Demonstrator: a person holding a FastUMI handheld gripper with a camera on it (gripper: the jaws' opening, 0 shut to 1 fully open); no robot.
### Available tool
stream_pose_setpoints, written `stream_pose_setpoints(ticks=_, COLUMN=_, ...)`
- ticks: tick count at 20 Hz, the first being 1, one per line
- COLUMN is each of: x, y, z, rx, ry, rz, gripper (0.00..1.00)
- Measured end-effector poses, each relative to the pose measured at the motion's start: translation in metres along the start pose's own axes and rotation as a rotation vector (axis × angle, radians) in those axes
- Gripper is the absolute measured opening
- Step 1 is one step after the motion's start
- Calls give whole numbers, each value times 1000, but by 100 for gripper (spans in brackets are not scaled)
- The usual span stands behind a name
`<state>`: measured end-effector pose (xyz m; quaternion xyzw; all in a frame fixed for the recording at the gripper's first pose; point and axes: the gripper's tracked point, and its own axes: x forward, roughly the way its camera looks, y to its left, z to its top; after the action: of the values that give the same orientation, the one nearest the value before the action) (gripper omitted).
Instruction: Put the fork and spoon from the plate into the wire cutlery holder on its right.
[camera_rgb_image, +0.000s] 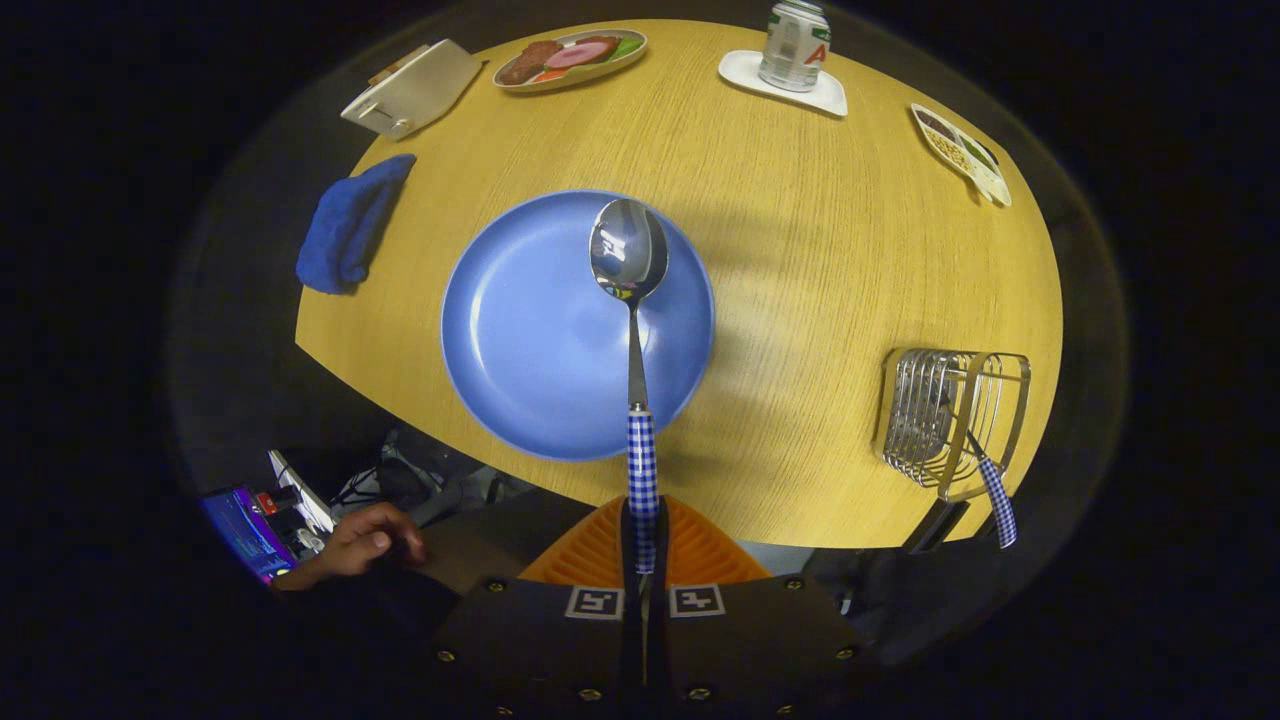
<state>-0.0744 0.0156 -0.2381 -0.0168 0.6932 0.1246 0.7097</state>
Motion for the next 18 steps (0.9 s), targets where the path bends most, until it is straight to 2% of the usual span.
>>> stream_pose_setpoints(ticks=9, x=-29, y=-46, z=-41, rx=-34, ry=62, rz=-72, gripper=2)
stream_pose_setpoints(ticks=18, x=-61, y=-100, z=-80, rx=26, ry=94, rz=-126, gripper=2)
